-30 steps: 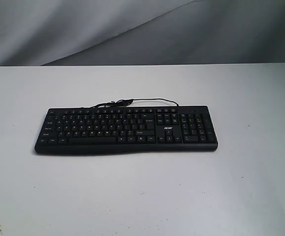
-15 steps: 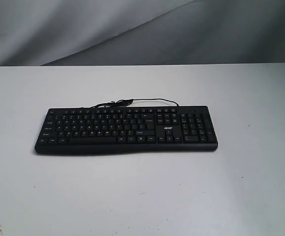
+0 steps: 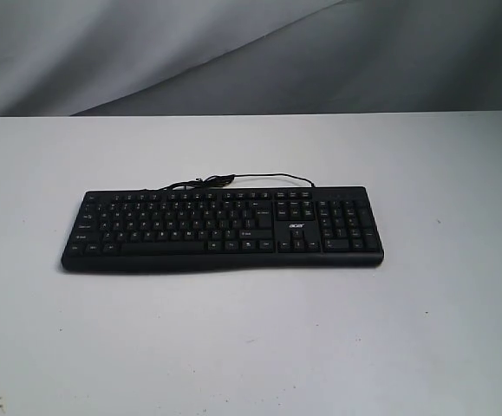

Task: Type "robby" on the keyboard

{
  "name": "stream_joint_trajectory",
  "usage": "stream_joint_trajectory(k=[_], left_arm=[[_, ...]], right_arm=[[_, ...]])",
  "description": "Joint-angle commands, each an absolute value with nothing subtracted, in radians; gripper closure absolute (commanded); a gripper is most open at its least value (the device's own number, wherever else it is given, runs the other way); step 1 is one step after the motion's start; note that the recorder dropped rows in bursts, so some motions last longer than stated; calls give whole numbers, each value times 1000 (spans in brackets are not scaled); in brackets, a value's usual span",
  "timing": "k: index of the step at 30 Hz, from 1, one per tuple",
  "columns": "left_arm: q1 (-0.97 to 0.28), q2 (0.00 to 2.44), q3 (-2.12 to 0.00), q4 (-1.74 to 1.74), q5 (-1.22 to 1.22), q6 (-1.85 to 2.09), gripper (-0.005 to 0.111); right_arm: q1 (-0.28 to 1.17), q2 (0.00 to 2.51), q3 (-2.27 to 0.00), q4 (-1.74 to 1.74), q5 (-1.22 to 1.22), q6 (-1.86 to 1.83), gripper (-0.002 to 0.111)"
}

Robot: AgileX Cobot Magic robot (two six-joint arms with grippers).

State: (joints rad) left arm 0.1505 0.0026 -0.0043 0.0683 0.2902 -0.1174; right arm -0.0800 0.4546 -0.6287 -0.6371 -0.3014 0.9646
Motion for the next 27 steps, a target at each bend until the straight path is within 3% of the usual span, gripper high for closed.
stream_joint_trajectory(k=[1,4,9,11,13,15,17,19,21,27], left_arm=[[152,0,0,60,286,-121,106],[152,0,0,60,286,-121,106],[152,0,0,60,286,-121,106],[152,0,0,60,286,-121,106],[152,0,0,60,286,-121,106],[152,0,0,60,286,-121,106],[152,0,0,60,286,-121,106],[152,0,0,60,286,-121,106],[152,0,0,60,286,-121,106],[152,0,0,60,286,-121,106]], right_arm=[[-79,746,-860,-1260,-255,1400,108],[-79,975,-1048,-1744,-245,1678,108],[-81,1204,-1196,-1744,66,1380,108],[-80,1288,-1201,-1736,382,1180,108],[-94,1396,-1259,-1405,590,792,108],[-151,1502,-1368,-762,580,261,108],[-153,1599,-1462,-27,728,-508,108],[-128,1653,-1473,321,836,-862,108],[-53,1695,-1473,450,845,-976,108],[265,1816,-1473,417,722,-991,108]])
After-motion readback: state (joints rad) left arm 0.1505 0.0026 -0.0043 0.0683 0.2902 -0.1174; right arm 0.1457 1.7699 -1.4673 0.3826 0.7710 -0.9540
